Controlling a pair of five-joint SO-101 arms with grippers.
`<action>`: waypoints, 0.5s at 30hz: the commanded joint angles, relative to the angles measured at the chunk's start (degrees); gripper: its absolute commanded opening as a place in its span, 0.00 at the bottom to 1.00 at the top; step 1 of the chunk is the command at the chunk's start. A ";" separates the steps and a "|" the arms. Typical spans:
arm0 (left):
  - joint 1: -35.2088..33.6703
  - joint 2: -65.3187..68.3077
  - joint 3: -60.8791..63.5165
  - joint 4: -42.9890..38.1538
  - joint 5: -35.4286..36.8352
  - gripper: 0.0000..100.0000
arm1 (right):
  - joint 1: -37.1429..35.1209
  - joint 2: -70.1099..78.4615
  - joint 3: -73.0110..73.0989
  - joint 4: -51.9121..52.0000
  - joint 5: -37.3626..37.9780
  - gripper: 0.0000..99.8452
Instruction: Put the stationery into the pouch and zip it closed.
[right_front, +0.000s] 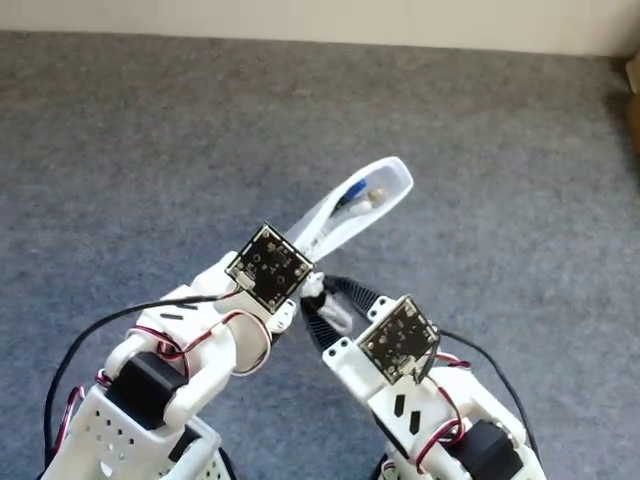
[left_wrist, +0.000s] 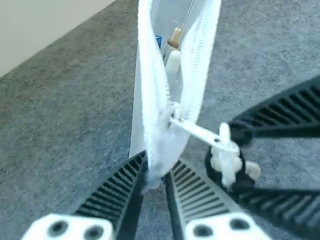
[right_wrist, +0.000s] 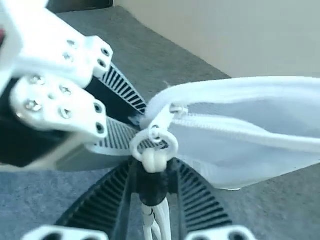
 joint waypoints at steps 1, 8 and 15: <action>-1.19 0.31 0.13 0.97 0.70 0.01 | 5.05 -0.48 -1.71 1.27 3.69 0.01; -1.19 0.31 0.13 1.05 0.70 0.01 | 7.60 -0.48 -7.43 3.65 3.60 0.01; -1.19 0.31 0.13 1.05 0.70 0.01 | 11.47 -0.48 -8.13 3.12 3.60 0.01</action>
